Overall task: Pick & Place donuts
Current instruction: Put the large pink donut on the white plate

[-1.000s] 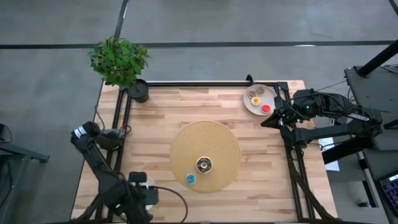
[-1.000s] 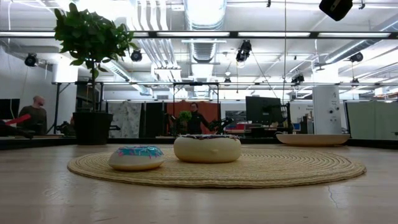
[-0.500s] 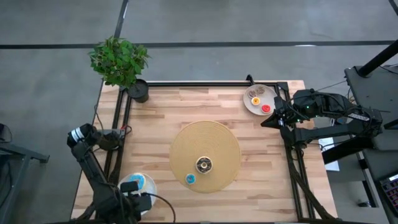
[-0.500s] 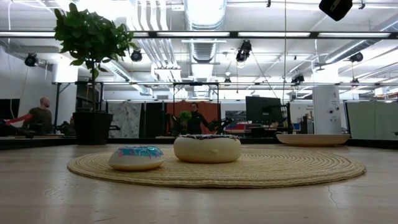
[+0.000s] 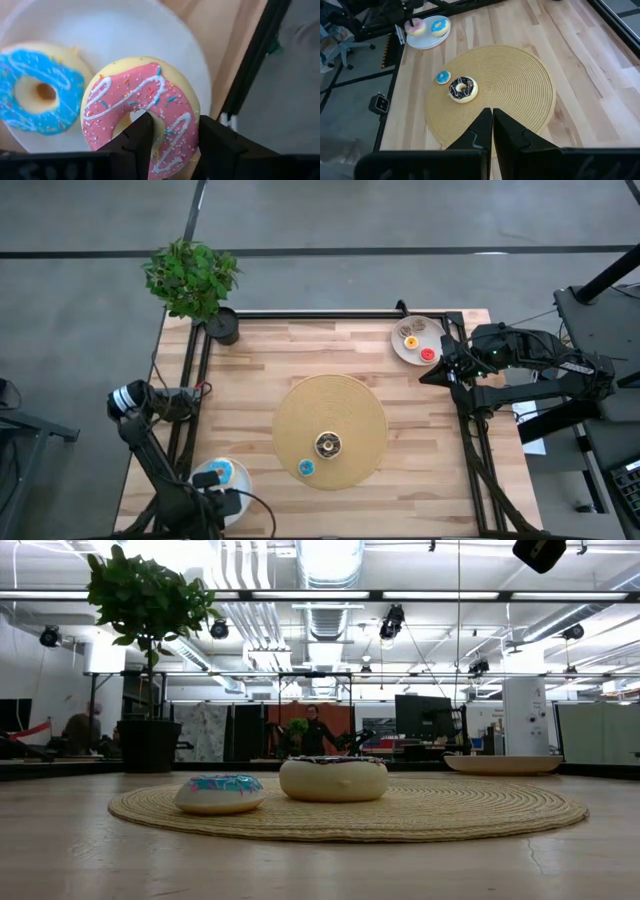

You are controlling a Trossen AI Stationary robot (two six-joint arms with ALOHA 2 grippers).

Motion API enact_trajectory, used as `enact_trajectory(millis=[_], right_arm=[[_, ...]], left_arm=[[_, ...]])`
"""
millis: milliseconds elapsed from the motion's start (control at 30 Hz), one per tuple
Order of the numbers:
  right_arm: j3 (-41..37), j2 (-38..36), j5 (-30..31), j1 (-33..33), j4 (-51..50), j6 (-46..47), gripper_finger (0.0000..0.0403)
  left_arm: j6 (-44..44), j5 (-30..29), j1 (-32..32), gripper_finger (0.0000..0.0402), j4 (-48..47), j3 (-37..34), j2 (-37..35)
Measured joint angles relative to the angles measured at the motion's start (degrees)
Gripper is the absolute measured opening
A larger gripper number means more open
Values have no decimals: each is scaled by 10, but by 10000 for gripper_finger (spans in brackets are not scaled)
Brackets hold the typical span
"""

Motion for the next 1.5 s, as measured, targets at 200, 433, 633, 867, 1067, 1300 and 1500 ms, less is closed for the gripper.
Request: enact_trajectory(millis=[200, 433, 633, 867, 1067, 1300, 1500], right_arm=[[0, 0, 0, 0, 1, 2, 9], [0, 0, 1, 0, 6, 0, 9], [0, 0, 17, 0, 8, 0, 9], [0, 0, 17, 0, 11, 6, 9], [0, 0, 17, 0, 13, 13, 9], [0, 0, 17, 0, 26, 18, 9], [1, 0, 17, 0, 27, 24, 9]], left_arm=[[-9, 20, -19, 122, 8, -23, 0], [-35, 19, -43, 122, 11, -29, 0], [-61, 19, -61, 122, 18, -40, 0], [-71, 20, -71, 122, 32, -61, 0], [-69, 20, -72, 122, 36, -78, 0], [-71, 28, -72, 122, 41, -102, 0], [-61, 38, -72, 122, 41, -108, 0]])
